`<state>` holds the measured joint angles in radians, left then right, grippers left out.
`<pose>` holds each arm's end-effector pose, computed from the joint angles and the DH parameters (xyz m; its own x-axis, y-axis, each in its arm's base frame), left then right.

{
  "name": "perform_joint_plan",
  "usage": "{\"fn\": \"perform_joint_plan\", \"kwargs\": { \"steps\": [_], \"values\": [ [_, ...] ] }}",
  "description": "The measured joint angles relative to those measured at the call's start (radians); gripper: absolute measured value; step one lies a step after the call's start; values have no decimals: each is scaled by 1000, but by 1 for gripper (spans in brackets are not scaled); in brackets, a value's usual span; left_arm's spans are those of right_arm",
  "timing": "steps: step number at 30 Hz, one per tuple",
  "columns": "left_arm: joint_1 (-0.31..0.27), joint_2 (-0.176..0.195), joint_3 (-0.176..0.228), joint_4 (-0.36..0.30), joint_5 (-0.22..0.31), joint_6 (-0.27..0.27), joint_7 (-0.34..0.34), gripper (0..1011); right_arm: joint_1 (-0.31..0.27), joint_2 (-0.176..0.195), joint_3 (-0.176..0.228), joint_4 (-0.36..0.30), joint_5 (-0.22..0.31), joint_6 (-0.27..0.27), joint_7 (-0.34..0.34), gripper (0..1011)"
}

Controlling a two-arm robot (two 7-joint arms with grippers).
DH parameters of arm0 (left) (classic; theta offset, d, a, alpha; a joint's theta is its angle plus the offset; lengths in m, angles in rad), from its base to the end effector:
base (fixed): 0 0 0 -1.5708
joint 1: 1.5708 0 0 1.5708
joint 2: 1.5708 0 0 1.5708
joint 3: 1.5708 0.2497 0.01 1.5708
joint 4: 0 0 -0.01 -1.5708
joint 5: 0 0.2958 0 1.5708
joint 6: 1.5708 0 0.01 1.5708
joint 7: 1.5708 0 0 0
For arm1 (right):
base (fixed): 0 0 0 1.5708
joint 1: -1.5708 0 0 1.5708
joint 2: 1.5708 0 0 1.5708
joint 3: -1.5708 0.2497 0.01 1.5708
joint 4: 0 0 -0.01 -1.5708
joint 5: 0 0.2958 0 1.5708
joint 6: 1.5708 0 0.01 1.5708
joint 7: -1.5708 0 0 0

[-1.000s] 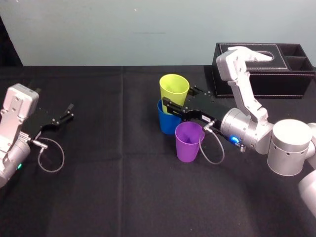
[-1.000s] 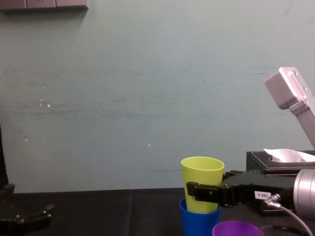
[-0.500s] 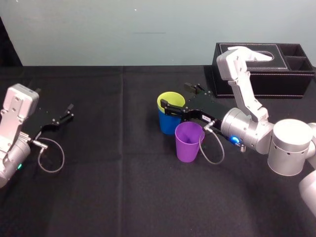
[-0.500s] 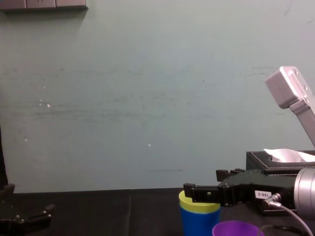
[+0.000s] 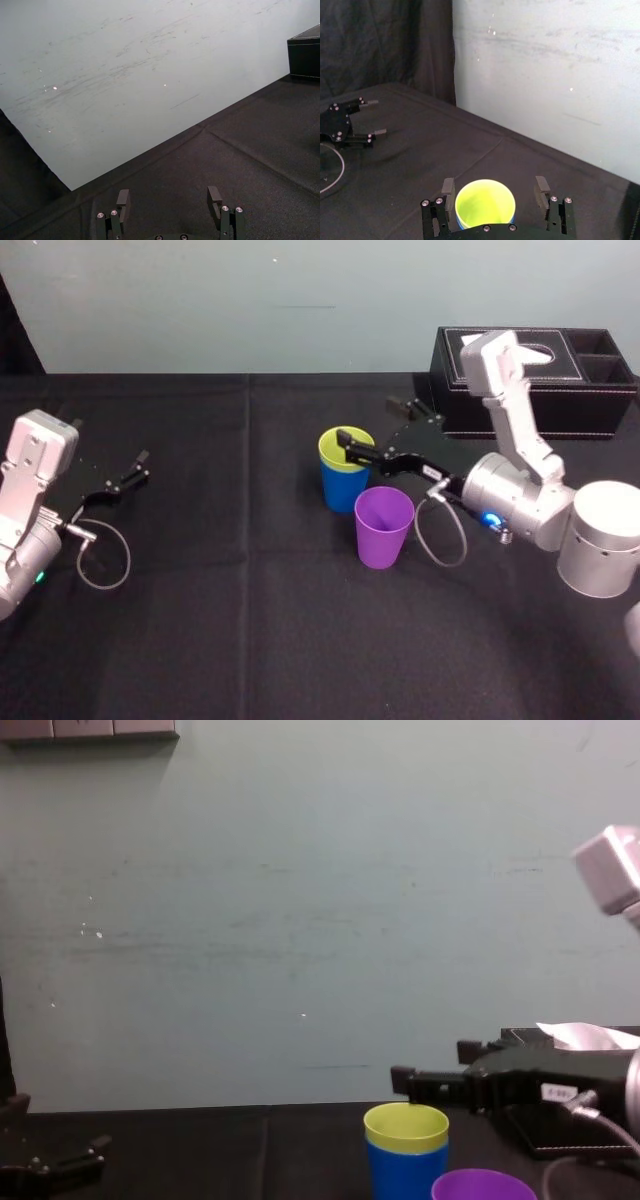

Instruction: Stack the three plastic cups sequentially using one hand.

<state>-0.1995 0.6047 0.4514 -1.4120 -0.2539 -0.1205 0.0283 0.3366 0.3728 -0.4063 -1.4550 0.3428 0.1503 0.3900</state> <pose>0.3392 0.0632 -0.2673 0.2923 0.8803 0.3738 -0.9553 0.2873 0.0703 0.3767 0.0074 -0.2084 0.6514 -0.7546 0.0793 0.7576 0.6409 -0.1237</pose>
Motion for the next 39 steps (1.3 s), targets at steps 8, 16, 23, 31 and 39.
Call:
{"fn": "perform_joint_plan", "kwargs": {
  "steps": [8,16,23,31,39],
  "values": [
    [0,0,0,0,0,0,0,1011,-69,48,49,-111,16,16,-16,1000],
    [0,0,0,0,0,0,0,1011,-174,119,100,-217,50,42,-17,1000],
    [0,0,0,0,0,0,0,1011,-301,192,153,-289,84,21,-5,1000],
    [0,0,0,0,0,0,0,1011,-417,247,194,-316,98,-36,9,1002],
    [0,0,0,0,0,0,0,1011,-452,258,170,-286,72,-100,46,1002]
  ]
}}
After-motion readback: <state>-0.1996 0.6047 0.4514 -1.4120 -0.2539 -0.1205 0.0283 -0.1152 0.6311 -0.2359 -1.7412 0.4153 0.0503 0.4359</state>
